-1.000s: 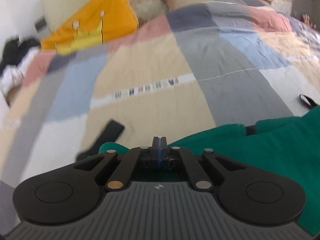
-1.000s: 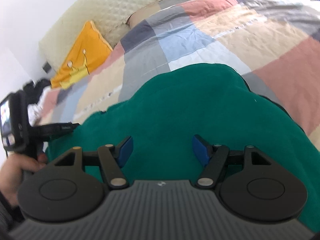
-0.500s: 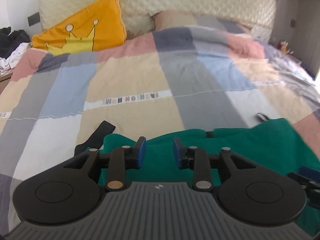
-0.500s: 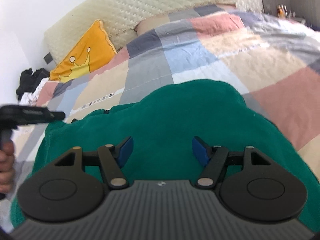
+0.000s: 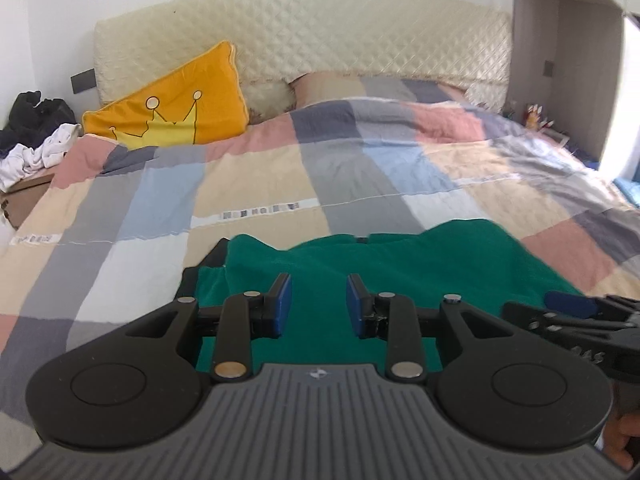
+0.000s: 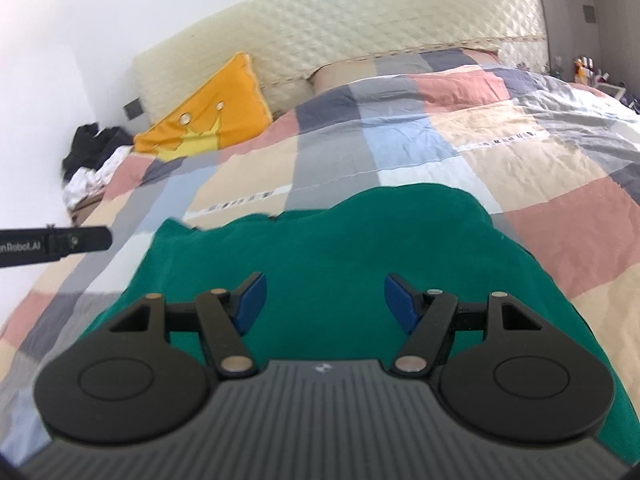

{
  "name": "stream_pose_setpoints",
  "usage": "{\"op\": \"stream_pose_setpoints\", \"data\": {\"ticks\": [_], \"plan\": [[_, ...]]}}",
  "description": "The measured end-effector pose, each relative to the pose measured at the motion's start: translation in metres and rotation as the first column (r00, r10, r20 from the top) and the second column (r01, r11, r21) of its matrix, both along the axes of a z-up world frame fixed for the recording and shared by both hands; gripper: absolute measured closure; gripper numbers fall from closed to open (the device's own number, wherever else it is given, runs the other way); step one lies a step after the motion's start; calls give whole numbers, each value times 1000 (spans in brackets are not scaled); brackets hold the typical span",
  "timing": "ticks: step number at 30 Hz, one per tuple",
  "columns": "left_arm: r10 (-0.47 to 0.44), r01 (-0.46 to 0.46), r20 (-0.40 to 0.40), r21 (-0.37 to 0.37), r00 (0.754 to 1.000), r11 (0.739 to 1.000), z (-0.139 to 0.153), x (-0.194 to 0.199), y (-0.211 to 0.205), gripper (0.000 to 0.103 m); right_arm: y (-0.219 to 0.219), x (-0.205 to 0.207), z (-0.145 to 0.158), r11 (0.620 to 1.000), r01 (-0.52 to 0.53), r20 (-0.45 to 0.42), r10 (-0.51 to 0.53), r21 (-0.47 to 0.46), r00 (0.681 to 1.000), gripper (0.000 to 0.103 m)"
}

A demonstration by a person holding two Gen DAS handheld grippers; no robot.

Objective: Fold large clothes
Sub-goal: 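Press and smooth the folded hoodie with both open grippers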

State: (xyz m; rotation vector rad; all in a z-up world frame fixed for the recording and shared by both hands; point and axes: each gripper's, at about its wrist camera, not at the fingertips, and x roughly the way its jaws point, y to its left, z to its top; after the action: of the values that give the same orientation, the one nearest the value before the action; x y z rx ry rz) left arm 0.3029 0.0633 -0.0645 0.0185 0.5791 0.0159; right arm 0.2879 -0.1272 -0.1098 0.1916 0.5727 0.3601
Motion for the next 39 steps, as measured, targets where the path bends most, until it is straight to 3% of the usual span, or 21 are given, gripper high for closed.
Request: {"op": "stream_pose_setpoints", "data": {"ticks": [6,11,18,21,27,29,32,39], "plan": [[-32,33,41,-33,999,999,8,-62,-5,68,14,-48,21,997,-34,65,39,-75,997,35],[-74,76,57,-46,996,996,5,-101,-2,68,9,-76,18,998,-57,49,58,-22,997,35],[-90,92,67,-37,994,995,1,-138,3,68,13,-109,14,998,-40,41,42,-49,998,35],[-126,131,72,-68,989,989,-7,-151,5,64,11,-122,9,999,-21,37,22,-36,999,35],[-103,106,32,-101,994,989,-25,-159,10,58,15,-120,2,997,15,4,-15,-71,1000,35],[-95,97,29,-118,995,988,-29,-160,13,50,13,-116,-3,998,15,-25,-16,-59,1000,34],[-77,77,2,-138,997,987,-35,-154,18,48,5,-104,-15,1000,18,-133,-16,12,991,34],[-46,36,-59,-166,997,986,-48,-141,24,33,-21,-89,-39,977,126,-319,-66,173,946,32]]}}
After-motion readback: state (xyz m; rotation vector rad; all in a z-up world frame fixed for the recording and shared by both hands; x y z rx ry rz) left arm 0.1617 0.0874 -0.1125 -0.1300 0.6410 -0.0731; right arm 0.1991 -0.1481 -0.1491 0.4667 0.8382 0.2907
